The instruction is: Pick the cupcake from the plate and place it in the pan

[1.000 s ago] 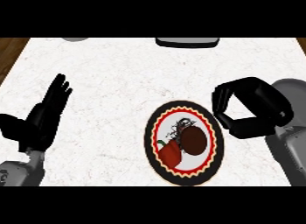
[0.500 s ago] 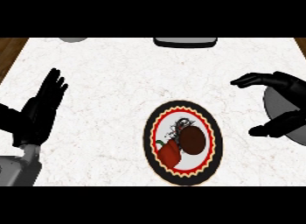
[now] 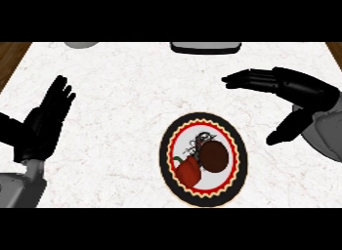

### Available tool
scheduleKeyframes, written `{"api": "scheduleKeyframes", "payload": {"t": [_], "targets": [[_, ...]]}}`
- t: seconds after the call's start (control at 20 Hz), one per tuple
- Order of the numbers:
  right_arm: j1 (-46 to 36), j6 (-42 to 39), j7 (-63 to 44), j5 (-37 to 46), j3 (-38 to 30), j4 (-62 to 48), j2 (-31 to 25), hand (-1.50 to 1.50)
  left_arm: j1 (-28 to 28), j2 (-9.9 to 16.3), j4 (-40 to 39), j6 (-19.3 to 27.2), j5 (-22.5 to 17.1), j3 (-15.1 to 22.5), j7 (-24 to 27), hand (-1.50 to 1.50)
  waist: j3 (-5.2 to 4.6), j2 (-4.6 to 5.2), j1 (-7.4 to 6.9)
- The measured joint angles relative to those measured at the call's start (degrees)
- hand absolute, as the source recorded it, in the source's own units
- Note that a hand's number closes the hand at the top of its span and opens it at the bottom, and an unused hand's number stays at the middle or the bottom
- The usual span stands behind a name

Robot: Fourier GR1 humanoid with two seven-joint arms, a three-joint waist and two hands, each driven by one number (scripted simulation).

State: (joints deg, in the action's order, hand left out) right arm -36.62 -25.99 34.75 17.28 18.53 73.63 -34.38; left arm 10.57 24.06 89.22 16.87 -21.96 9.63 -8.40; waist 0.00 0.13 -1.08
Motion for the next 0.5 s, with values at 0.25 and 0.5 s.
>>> {"api": "scheduleKeyframes", "payload": {"t": [0.25,0.5], "targets": [[-3.33,-1.76,-3.69,7.38,5.21,2.34,1.14,-1.50,-0.50,-0.71,-0.31,-0.18,0.95,-0.39,0.50,0.00,-0.03,-0.13,0.37],[-5.09,-5.97,-6.92,15.33,12.65,2.78,0.78,-1.50,-0.75,-1.41,-0.29,-0.04,1.58,-0.36,0.31,0.00,-0.05,-0.13,0.41]]}}
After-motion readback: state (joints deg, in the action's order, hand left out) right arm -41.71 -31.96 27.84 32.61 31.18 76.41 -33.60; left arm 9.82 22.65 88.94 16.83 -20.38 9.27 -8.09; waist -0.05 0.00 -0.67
